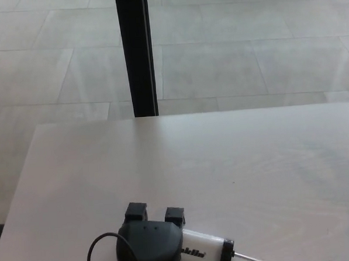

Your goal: The robot uses its left hand to lift the air pump kept on the middle of the desk and use the right hand to compress the handle

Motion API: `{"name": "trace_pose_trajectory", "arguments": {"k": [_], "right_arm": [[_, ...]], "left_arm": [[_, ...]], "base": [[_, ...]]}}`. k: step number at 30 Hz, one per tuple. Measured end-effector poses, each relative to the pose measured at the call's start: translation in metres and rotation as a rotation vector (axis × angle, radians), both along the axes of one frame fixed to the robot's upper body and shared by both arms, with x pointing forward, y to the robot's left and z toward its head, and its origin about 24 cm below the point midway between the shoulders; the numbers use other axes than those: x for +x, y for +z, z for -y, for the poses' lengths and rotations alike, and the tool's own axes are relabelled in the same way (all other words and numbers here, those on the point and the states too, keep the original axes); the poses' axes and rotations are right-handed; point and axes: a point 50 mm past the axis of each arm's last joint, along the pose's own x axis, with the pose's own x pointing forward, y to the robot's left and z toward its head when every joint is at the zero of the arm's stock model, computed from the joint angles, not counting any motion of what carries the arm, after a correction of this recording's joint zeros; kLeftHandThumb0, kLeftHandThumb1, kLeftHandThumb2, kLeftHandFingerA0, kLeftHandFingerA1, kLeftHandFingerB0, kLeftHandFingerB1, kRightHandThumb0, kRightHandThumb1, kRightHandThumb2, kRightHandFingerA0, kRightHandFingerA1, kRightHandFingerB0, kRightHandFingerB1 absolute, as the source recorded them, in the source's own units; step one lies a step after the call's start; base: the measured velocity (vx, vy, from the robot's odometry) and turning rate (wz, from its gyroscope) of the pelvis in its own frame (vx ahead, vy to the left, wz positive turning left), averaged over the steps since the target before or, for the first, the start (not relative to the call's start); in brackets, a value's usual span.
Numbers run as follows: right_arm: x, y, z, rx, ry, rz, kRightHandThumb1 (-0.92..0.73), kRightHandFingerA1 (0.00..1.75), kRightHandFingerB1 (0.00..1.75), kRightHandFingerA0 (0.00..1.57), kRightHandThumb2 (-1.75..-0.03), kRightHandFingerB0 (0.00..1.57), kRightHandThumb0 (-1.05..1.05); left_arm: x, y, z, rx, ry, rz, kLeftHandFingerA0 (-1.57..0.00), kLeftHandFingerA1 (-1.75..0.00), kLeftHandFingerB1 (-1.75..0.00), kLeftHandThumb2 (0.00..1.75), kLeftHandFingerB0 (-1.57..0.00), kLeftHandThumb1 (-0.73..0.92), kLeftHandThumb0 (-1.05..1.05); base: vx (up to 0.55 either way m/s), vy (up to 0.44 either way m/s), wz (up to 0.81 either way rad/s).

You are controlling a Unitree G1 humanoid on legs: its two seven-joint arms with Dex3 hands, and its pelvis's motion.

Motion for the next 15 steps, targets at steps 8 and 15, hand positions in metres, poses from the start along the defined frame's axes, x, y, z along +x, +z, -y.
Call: {"name": "trace_pose_trajectory", "arguments": {"k": [8,15], "right_arm": [[0.0001,0.0028,-0.0014,-0.021,-0.008,0.012,-0.67,0.95,0.46,0.55,-0.6,0.72,-0.34],[-0.0003,0.005,-0.0015,-0.041,-0.014,0.019,-0.67,0.78,0.47,0.62,-0.6,0.7,-0.31]], "left_arm": [[-0.0014,0.0001,0.0053,-0.022,-0.009,0.016,-0.82,-1.74,-0.99,0.75,-0.8,0.8,-0.28],[-0.0015,-0.0029,0.0091,-0.025,-0.022,0.032,-0.88,-1.69,-0.99,0.72,-0.77,0.82,-0.33]], "base": [[0.0,0.0,0.0],[0.0,0.0,0.0]]}}
